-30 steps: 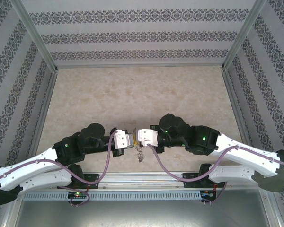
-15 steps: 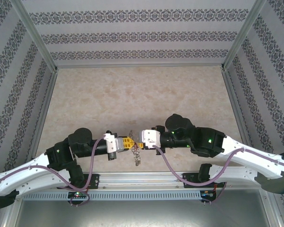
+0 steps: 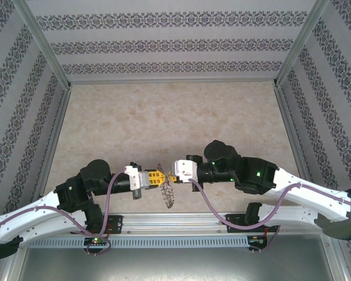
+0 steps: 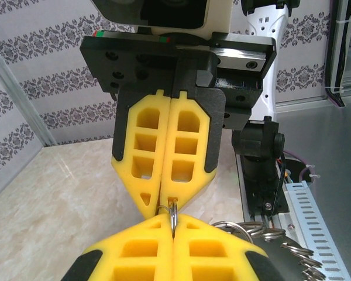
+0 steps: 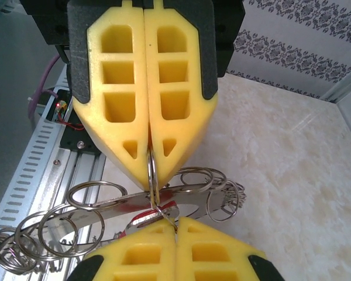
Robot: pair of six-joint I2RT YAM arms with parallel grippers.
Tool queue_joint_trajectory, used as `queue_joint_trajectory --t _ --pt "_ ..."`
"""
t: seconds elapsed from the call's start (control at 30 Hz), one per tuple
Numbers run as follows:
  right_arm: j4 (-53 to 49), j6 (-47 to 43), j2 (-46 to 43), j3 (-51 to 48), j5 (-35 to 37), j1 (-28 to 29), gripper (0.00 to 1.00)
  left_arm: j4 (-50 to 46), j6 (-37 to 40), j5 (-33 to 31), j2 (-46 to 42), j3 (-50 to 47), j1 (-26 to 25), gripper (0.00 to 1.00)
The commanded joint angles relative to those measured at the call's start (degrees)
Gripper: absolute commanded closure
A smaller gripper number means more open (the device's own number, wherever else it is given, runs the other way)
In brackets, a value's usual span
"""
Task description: Put the keys on the keyring
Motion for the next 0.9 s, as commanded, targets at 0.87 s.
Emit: queue_joint_trajectory --t 0.87 --pt "0.9 0.7 2.4 1.0 -6.9 -1.6 1.0 6.3 -1.5 4.5 0.2 0.2 -0.7 1.0"
